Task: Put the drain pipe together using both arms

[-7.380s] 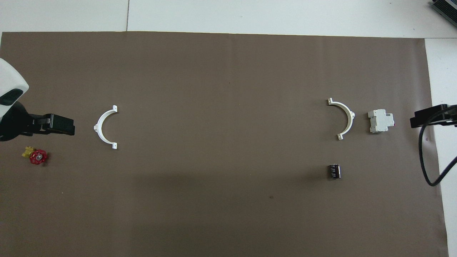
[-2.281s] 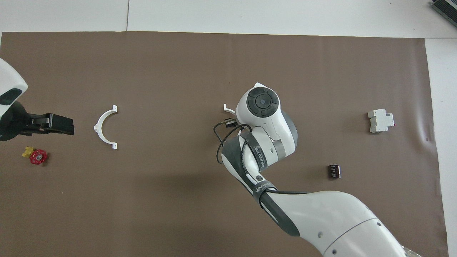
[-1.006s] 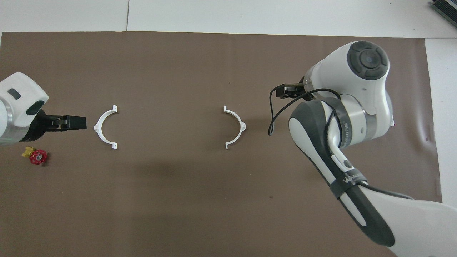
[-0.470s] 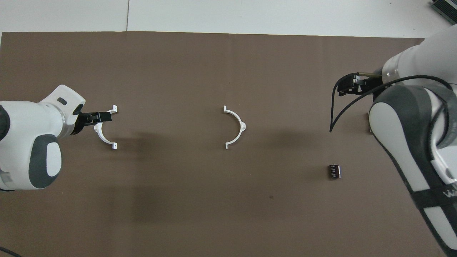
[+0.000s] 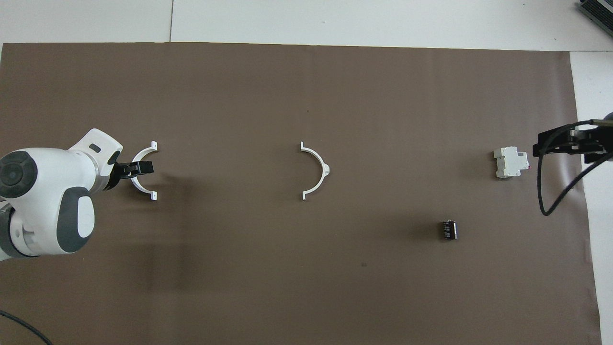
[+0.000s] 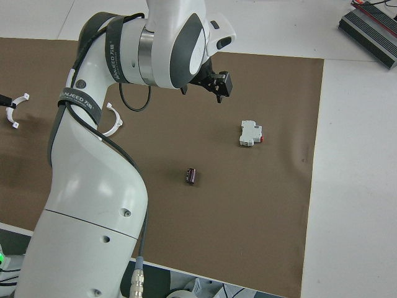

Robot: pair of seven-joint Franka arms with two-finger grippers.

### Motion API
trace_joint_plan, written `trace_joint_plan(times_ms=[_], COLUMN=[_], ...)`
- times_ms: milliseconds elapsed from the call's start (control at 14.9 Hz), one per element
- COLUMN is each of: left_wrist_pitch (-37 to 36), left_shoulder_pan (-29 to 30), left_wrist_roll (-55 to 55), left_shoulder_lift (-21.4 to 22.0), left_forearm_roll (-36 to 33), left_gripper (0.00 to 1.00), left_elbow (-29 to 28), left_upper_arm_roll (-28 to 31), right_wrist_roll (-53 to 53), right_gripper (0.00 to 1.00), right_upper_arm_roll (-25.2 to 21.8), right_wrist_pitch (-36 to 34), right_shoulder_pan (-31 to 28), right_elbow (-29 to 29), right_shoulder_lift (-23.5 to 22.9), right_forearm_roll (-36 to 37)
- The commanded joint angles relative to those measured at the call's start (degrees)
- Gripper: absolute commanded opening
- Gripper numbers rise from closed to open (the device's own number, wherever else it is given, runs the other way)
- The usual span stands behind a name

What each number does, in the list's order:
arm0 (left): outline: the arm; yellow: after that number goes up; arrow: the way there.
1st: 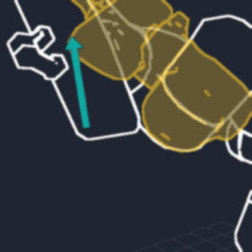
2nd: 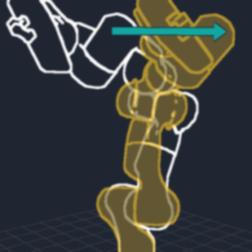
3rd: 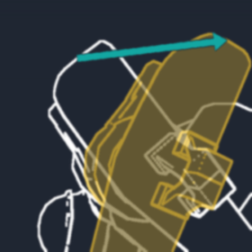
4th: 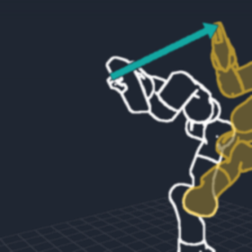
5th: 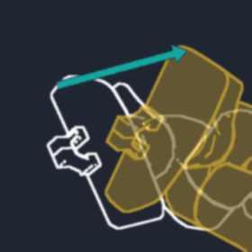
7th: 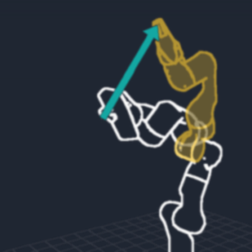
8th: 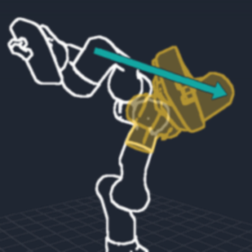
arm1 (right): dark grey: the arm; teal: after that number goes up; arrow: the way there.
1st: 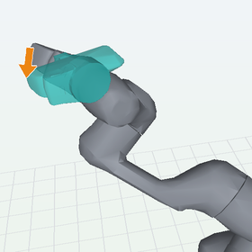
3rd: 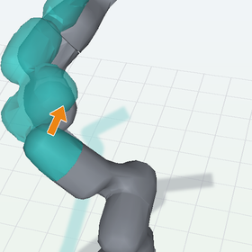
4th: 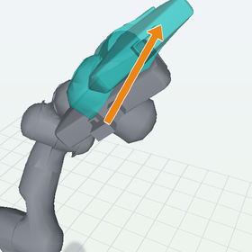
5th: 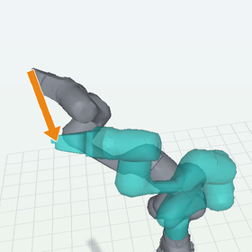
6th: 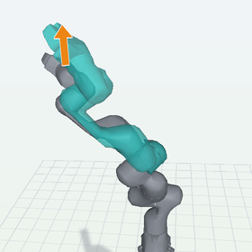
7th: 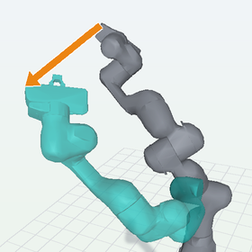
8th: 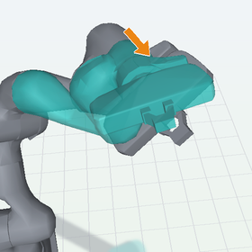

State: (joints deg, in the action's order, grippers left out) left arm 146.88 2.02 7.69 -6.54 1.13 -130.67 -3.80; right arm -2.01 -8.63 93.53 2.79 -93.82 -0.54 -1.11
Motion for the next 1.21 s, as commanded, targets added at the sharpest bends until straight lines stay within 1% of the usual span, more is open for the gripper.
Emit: trace_joint_plan(times_ms=[0,134,201,335,671,738,805,872,939,1073,1141], left_wrist_pitch=[1.4,1.22,1.65,1.66,1.48,1.31,1.39,1.39,1.66,2.18,2.18], left_shoulder_pan=[0.97,1.93,2.11,1.85,2.11,2.11,1.85,1.42,1.24,-0.59,-1.57], left_wrist_roll=[-0.48,-0.75,-0.75,-0.14,1.36,1.62,2.41,3.63,5.47,8.55,10.05], left_shoulder_lift=[-0.14,-0.14,-0.14,-0.14,-0.14,-0.14,-0.14,-0.23,-0.32,-0.41,-0.41], left_forearm_roll=[-0.69,-0.69,-0.69,-0.6,-0.6,-0.6,-0.6,-0.6,-0.6,-0.6,-0.6], left_gripper=[1.0,1.0,1.0,1.0,1.0,0.96,0.81,0.64,0.46,0.21,0.05], left_elbow=[-1.25,-2.56,-3.35,-3.45,-3.36,-3.27,-3.19,-2.92,-2.84,-2.83,-2.83], left_upper_arm_roll=[-0.42,-0.42,-0.42,-0.5,-0.42,-0.42,-0.42,-0.42,-0.5,-0.5,-0.42], right_wrist_roll=[3.75,4.38,4.47,4.47,5.25,6.39,6.92,6.84,6.84,6.75,6.49], right_gripper=[1.0,1.0,1.0,1.0,1.0,1.0,1.0,1.0,1.0,1.0,1.0], right_upper_arm_roll=[0.72,2.21,2.91,2.83,2.56,2.48,2.47,2.3,2.21,2.21,2.3], right_wrist_pitch=[-3.34,-7.73,-8.1,-7.32,-8.1,-8.62,-10.02,-10.91,-11.35,-11.18,-10.92], right_shoulder_pan=[-1.3,-0.25,0.71,0.37,0.11,0.11,-0.15,-0.24,-0.24,-0.42,-0.07], right_elbow=[0.47,4.86,5.22,4.7,3.64,3.91,4.6,5.83,5.93,5.84,5.84], right_shoulder_lift=[1.42,0.98,1.07,1.33,2.12,2.38,2.38,2.38,2.47,2.47,2.47], right_forearm_roll=[1.28,7.58,7.96,5.17,4.36,4.36,3.75,2.44,2.6,1.9,2.42])
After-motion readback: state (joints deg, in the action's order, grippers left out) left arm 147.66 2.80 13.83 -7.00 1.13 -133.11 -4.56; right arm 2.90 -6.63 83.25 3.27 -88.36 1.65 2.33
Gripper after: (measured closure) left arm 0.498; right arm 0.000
